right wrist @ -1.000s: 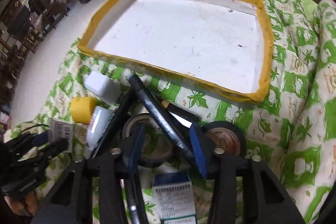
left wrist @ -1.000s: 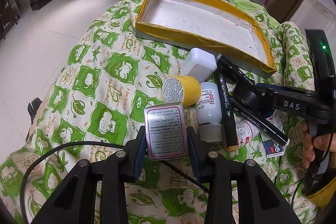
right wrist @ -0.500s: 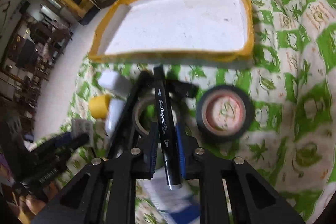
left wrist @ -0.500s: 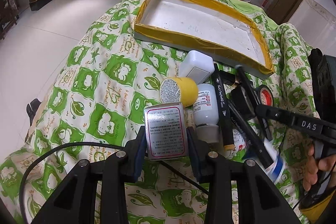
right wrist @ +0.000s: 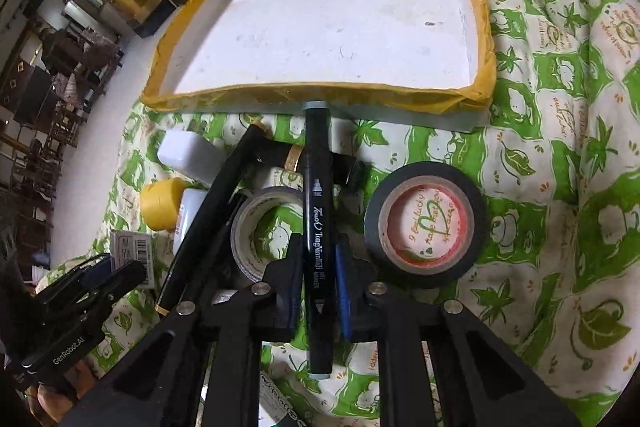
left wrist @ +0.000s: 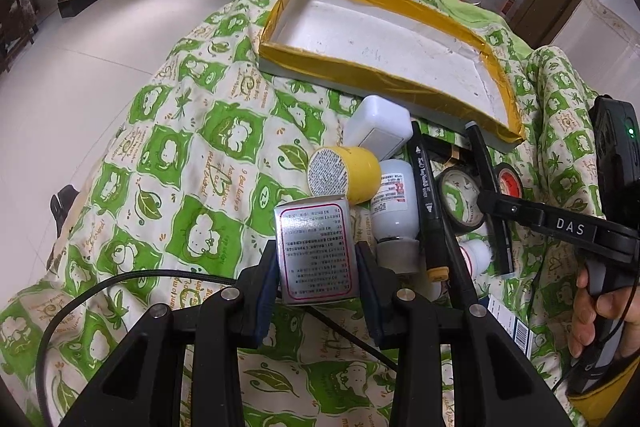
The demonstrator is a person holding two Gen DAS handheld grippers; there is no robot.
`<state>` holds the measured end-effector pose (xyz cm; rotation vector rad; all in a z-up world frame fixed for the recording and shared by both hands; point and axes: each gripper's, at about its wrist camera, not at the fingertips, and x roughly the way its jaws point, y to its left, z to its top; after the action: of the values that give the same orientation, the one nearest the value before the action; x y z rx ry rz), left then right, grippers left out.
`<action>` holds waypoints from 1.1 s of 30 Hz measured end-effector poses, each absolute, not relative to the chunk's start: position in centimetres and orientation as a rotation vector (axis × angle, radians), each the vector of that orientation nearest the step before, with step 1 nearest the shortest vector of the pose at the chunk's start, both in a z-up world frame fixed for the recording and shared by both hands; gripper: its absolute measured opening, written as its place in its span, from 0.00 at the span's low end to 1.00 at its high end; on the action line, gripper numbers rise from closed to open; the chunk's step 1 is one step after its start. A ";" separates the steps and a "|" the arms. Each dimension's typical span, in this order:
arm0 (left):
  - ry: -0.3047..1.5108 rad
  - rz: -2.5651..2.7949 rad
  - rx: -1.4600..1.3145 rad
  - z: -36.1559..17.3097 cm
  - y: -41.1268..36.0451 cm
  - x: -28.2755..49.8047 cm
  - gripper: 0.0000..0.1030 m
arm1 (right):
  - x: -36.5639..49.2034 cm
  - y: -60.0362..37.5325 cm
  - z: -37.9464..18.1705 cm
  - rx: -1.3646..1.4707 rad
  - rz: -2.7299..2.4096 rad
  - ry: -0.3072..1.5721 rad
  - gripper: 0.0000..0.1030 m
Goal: Organize rigid objects
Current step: 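Place the box in the tray with the left gripper while the right gripper places the marker there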
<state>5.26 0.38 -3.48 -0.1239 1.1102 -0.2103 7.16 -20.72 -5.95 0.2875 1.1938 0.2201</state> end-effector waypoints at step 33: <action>1.029 -0.257 -0.114 2.6 -1.7 17.6 0.37 | 11.6 -26.9 0.0 0.460 0.150 0.965 0.14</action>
<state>17.59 -1.69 2.59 -0.1138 1.0286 -0.2568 11.64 -26.89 0.00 0.4597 0.9655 0.1501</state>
